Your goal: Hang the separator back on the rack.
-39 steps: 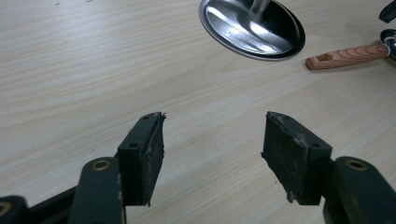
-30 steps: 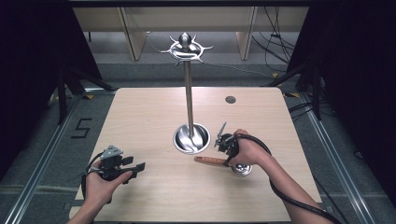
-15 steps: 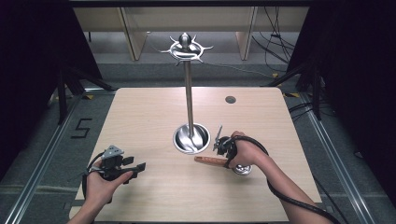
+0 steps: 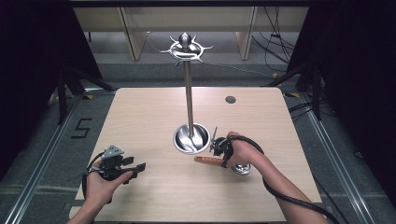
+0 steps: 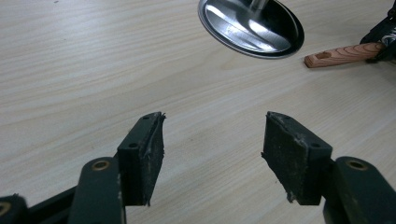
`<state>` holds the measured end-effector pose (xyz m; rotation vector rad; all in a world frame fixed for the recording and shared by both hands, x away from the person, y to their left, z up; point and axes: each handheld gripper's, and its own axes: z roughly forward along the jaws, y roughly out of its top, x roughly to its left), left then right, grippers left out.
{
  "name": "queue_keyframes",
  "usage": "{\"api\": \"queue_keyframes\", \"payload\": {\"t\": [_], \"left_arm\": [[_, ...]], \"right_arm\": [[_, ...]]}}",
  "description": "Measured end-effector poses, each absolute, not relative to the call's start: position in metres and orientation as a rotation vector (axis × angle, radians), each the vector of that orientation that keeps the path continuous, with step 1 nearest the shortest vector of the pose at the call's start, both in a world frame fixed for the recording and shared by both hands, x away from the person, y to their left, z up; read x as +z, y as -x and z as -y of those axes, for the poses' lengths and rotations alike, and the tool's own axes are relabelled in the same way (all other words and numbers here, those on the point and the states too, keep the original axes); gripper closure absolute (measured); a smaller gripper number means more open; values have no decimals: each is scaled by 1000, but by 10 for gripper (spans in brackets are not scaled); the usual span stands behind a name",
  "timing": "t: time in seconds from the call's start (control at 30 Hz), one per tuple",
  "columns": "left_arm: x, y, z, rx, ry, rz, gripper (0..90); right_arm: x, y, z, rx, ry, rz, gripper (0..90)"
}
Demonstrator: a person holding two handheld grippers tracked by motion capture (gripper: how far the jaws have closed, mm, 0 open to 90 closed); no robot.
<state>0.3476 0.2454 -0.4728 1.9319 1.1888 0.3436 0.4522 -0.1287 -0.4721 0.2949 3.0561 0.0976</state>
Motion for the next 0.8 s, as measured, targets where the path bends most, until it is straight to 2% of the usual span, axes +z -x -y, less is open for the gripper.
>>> {"api": "queue_keyframes", "payload": {"t": [0.5, 0.8], "left_arm": [[-473, -348, -245, 337, -1918, -1198, 376], [-473, -347, -245, 344, -1918, -1203, 376]], "right_arm": [[-472, -447, 130, 120, -362, -3029, 695], [-457, -438, 154, 346, -422, -2949, 696]]}}
